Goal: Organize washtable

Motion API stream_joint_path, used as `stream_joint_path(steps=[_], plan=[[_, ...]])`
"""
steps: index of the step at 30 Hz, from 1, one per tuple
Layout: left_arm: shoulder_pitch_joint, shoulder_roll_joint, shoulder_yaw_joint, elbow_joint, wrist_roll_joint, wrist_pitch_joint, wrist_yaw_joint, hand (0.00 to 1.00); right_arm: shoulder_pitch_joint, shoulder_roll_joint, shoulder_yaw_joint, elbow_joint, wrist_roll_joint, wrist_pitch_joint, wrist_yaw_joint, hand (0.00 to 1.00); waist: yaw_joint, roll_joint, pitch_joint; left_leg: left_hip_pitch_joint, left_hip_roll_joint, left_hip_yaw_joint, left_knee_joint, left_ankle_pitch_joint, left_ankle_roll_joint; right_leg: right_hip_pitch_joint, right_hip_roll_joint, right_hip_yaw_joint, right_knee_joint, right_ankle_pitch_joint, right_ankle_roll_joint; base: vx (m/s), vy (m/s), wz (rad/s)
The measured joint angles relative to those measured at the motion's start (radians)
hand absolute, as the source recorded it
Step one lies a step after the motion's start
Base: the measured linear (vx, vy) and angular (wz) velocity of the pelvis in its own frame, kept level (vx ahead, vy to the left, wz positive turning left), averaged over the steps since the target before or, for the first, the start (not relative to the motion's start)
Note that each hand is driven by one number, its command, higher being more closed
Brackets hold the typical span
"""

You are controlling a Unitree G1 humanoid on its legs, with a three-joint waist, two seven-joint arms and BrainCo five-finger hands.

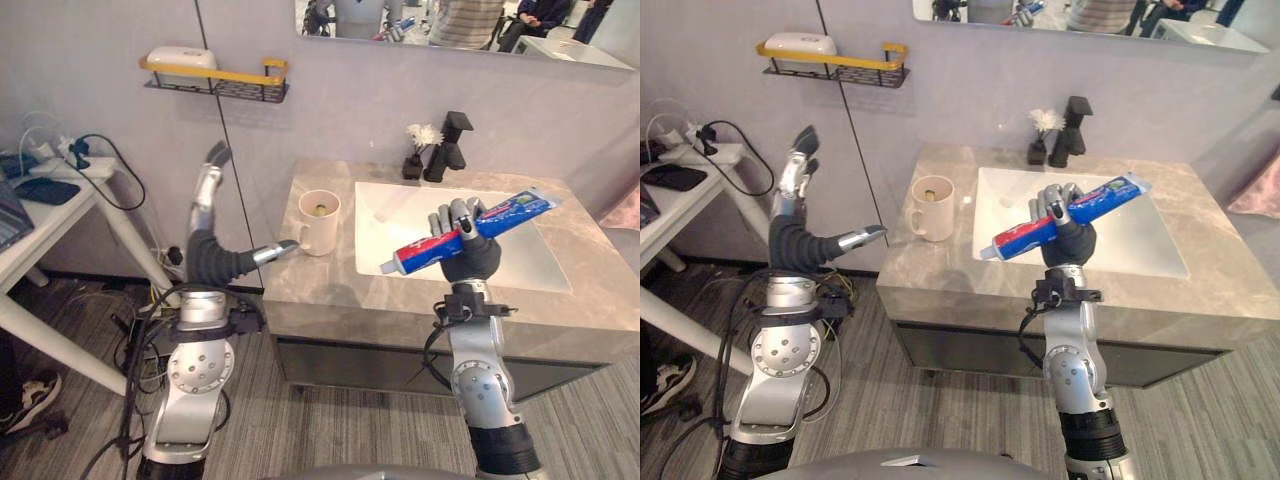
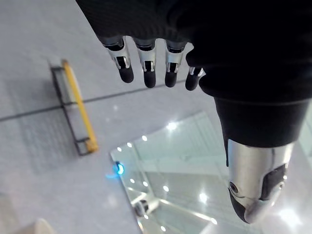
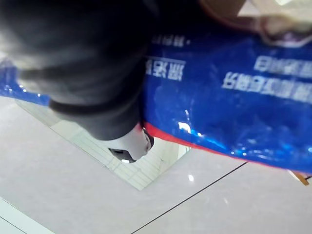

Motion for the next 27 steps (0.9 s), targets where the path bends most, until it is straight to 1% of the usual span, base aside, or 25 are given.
stream_joint_path(steps=[2, 5, 7, 9, 10, 12, 14, 16, 17, 18, 19, 20, 23, 25, 27], plan=[[0.053, -0.006, 0.032, 0.010, -0.002, 0.001, -0.006, 0.00, -0.025, -0.003, -0.036, 0.021, -0.018, -0.001, -0.008, 1.00, 0.003, -0.002, 0.001, -0.008, -0.002, -0.015, -0.002, 0.004, 0.000, 0.001, -0.001, -0.015, 0.000, -0.002, 0.001, 0.02, -0.013, 0.23], [0.123, -0.032, 0.083, 0.048, -0.020, 0.003, -0.024, 0.00, -0.101, -0.041, -0.080, 0.085, -0.085, 0.001, -0.041, 1.00, 0.026, -0.005, 0.006, -0.011, -0.004, -0.034, -0.020, 0.017, 0.001, 0.000, -0.002, -0.032, 0.001, -0.003, 0.002, 0.01, -0.008, 0.21], [0.169, -0.044, 0.118, 0.107, -0.020, 0.004, -0.030, 0.00, -0.174, -0.104, -0.094, 0.117, -0.137, 0.006, -0.054, 1.00, 0.052, -0.012, 0.013, -0.014, -0.005, -0.053, -0.031, 0.028, 0.000, 0.001, -0.003, -0.052, 0.002, -0.004, 0.001, 0.00, -0.012, 0.26], [0.199, -0.054, 0.133, 0.166, -0.024, 0.007, -0.045, 0.00, -0.230, -0.147, -0.094, 0.119, -0.169, 0.013, -0.057, 1.00, 0.059, -0.015, 0.016, -0.018, -0.008, -0.071, -0.038, 0.035, 0.001, 0.003, -0.004, -0.069, 0.002, -0.007, 0.002, 0.00, -0.006, 0.30], [0.223, -0.067, 0.139, 0.219, -0.030, 0.012, -0.053, 0.00, -0.289, -0.176, -0.092, 0.138, -0.197, 0.016, -0.057, 1.00, 0.062, -0.017, 0.017, -0.021, -0.010, -0.081, -0.044, 0.040, 0.001, 0.004, -0.006, -0.079, 0.002, -0.008, 0.003, -0.01, 0.004, 0.29], [0.239, -0.079, 0.133, 0.310, -0.032, 0.020, -0.070, 0.00, -0.374, -0.216, -0.089, 0.176, -0.204, 0.017, -0.058, 1.00, 0.081, -0.020, 0.019, -0.029, -0.013, -0.092, -0.045, 0.043, 0.003, 0.001, -0.009, -0.089, 0.002, -0.009, 0.003, -0.01, 0.013, 0.20], [0.253, -0.098, 0.128, 0.416, -0.039, 0.039, -0.089, 0.00, -0.475, -0.249, -0.060, 0.233, -0.234, 0.023, -0.070, 1.00, 0.097, -0.023, 0.021, -0.033, -0.015, -0.097, -0.047, 0.045, 0.004, 0.001, -0.014, -0.098, 0.004, -0.009, 0.004, 0.01, 0.020, 0.11], [0.261, -0.110, 0.127, 0.496, -0.039, 0.053, -0.102, 0.00, -0.529, -0.268, -0.026, 0.263, -0.246, 0.028, -0.072, 1.00, 0.107, -0.024, 0.023, -0.035, -0.016, -0.098, -0.048, 0.047, 0.005, 0.001, -0.017, -0.104, 0.005, -0.009, 0.005, 0.02, 0.009, 0.09], [0.261, -0.112, 0.128, 0.551, -0.039, 0.061, -0.109, 0.00, -0.559, -0.282, -0.004, 0.275, -0.274, 0.042, -0.078, 1.00, 0.111, -0.024, 0.025, -0.037, -0.017, -0.100, -0.047, 0.047, 0.006, 0.001, -0.017, -0.108, 0.006, -0.009, 0.005, 0.02, 0.004, 0.07], [0.262, -0.112, 0.129, 0.575, -0.038, 0.065, -0.112, 0.00, -0.573, -0.287, 0.006, 0.278, -0.283, 0.049, -0.078, 1.00, 0.112, -0.025, 0.028, -0.038, -0.017, -0.102, -0.047, 0.047, 0.006, 0.000, -0.018, -0.110, 0.006, -0.009, 0.005, 0.02, 0.005, 0.08], [0.265, -0.112, 0.133, 0.611, -0.038, 0.079, -0.116, 0.00, -0.603, -0.295, 0.030, 0.290, -0.294, 0.055, -0.078, 1.00, 0.113, -0.027, 0.034, -0.040, -0.017, -0.104, -0.047, 0.048, 0.006, 0.000, -0.019, -0.112, 0.006, -0.009, 0.005, 0.01, 0.003, 0.05], [0.265, -0.114, 0.138, 0.639, -0.036, 0.086, -0.123, 0.00, -0.632, -0.296, 0.043, 0.303, -0.328, 0.066, -0.079, 1.00, 0.114, -0.030, 0.043, -0.041, -0.017, -0.105, -0.046, 0.048, 0.006, -0.001, -0.019, -0.112, 0.007, -0.009, 0.005, 0.01, 0.001, 0.04], [0.264, -0.116, 0.138, 0.696, -0.035, 0.089, -0.130, 0.00, -0.658, -0.317, 0.074, 0.311, -0.360, 0.069, -0.079, 1.00, 0.122, -0.031, 0.048, -0.042, -0.018, -0.107, -0.046, 0.047, 0.006, -0.001, -0.021, -0.115, 0.007, -0.009, 0.005, 0.00, 0.001, 0.01], [0.263, -0.119, 0.141, 0.740, -0.029, 0.097, -0.131, 0.00, -0.682, -0.330, 0.085, 0.316, -0.417, 0.070, -0.089, 1.00, 0.130, -0.031, 0.049, -0.043, -0.020, -0.109, -0.046, 0.047, 0.006, -0.002, -0.022, -0.117, 0.007, -0.009, 0.005, 0.00, 0.000, 0.00], [0.259, -0.129, 0.163, 0.763, -0.029, 0.098, -0.130, 0.00, -0.722, -0.344, 0.107, 0.350, -0.439, 0.072, -0.091, 1.00, 0.130, -0.032, 0.052, -0.044, -0.020, -0.110, -0.046, 0.047, 0.006, -0.002, -0.022, -0.119, 0.007, -0.010, 0.005, 0.00, 0.000, 0.00]])
